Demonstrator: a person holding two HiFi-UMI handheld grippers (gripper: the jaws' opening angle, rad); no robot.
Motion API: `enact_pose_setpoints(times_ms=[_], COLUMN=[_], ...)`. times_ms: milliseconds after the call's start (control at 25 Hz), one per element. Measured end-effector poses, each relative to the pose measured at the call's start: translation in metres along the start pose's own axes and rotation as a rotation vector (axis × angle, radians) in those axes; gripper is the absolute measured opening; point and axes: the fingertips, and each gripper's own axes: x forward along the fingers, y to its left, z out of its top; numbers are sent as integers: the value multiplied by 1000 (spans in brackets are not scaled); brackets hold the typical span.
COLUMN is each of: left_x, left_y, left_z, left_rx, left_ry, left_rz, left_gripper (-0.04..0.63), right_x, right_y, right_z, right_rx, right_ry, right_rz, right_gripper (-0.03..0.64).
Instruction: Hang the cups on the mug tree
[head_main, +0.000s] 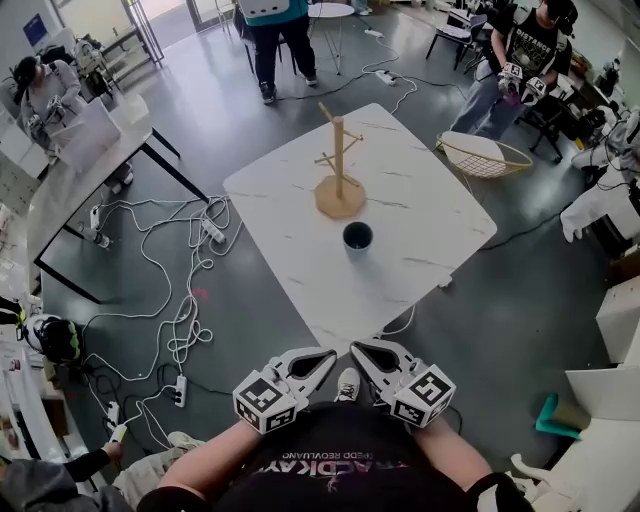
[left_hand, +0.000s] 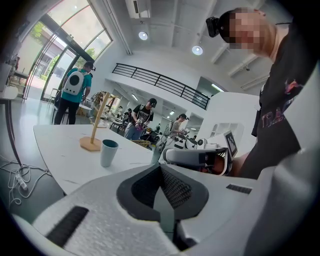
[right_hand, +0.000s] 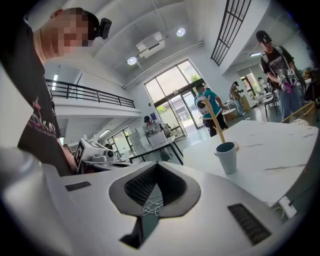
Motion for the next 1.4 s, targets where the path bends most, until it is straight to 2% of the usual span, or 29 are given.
enact_pose_setpoints(times_ms=[1080,1400], left_x=[-79,-71], left_y=[74,74], left_z=[25,30], left_rx=[68,65], left_ry=[77,73], left_rz=[-217,-276], left_gripper=[-6,-6], right_x=[87,84], right_y=[28,39], right_z=[15,15], right_rx=[12,-1], right_ry=[-136,-164], right_rz=[-278,-342], right_gripper=[9,9])
